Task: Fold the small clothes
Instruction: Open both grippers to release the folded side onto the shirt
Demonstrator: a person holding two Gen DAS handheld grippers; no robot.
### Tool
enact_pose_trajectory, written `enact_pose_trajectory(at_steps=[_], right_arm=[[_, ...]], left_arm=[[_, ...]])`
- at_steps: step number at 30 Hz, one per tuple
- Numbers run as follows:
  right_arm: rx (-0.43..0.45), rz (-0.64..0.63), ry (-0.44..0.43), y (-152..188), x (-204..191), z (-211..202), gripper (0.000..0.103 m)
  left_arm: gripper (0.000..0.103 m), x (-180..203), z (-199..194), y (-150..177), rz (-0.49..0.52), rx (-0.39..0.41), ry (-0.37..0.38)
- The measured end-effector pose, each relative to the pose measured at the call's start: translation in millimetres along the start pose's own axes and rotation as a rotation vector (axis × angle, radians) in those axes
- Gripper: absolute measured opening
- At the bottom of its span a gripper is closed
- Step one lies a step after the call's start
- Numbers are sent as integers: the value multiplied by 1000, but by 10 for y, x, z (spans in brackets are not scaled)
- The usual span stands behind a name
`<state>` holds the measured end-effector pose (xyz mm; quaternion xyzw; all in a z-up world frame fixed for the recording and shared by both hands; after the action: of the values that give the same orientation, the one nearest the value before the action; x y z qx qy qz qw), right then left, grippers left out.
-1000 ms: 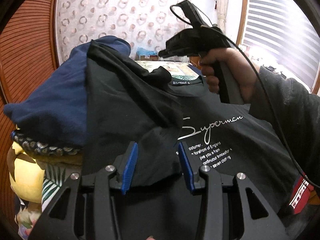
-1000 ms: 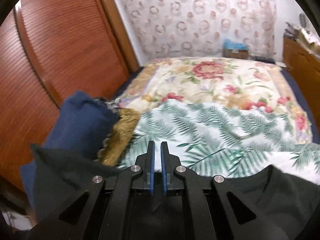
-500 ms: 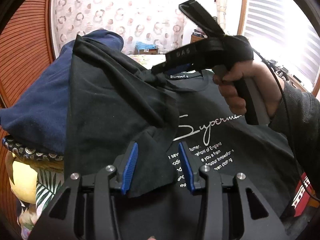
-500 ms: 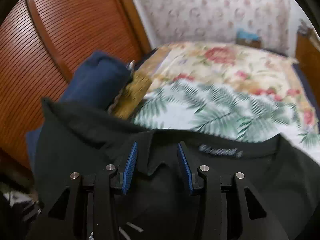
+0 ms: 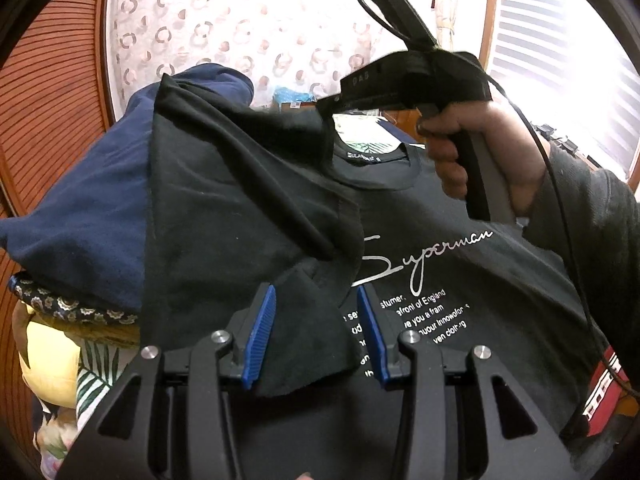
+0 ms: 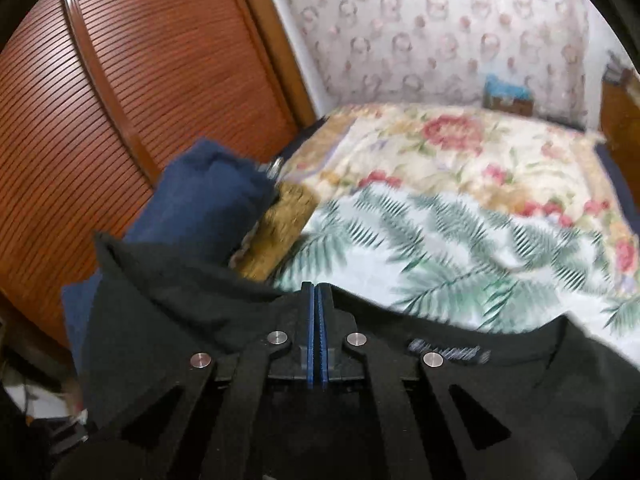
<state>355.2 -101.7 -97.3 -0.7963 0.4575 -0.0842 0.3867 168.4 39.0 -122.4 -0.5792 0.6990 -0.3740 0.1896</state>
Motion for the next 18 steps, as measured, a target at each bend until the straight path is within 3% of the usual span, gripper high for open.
enact_pose_trajectory(at_steps=[5, 9, 11, 15, 18], right_arm=[[60, 20, 112, -267, 181, -8, 0], [58, 28, 204, -348, 280, 24, 1], [62, 49, 201, -337, 317, -37, 9], [65, 14, 218, -260, 393, -258, 16], [62, -8, 227, -127, 489, -511, 33]], left_arm=[[41, 34, 9, -63, 7, 12, 8], [41, 82, 80, -112, 17, 8, 11], [41, 122, 138, -133, 32, 2, 10], [41, 238, 283, -184, 53, -19, 17], [41, 342, 414, -198, 61, -46, 20]])
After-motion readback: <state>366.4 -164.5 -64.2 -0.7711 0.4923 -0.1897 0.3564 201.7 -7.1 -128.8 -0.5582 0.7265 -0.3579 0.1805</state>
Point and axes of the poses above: each gripper's, at about its wrist camera, not at the fingertips, and z roughly the way its jaws point, x to its right, y to its underside, the point moved 7 cm from there along z, roughly the way its jaws point, and after that the axes turned 5 degrees about y, right-handed, at the moved point
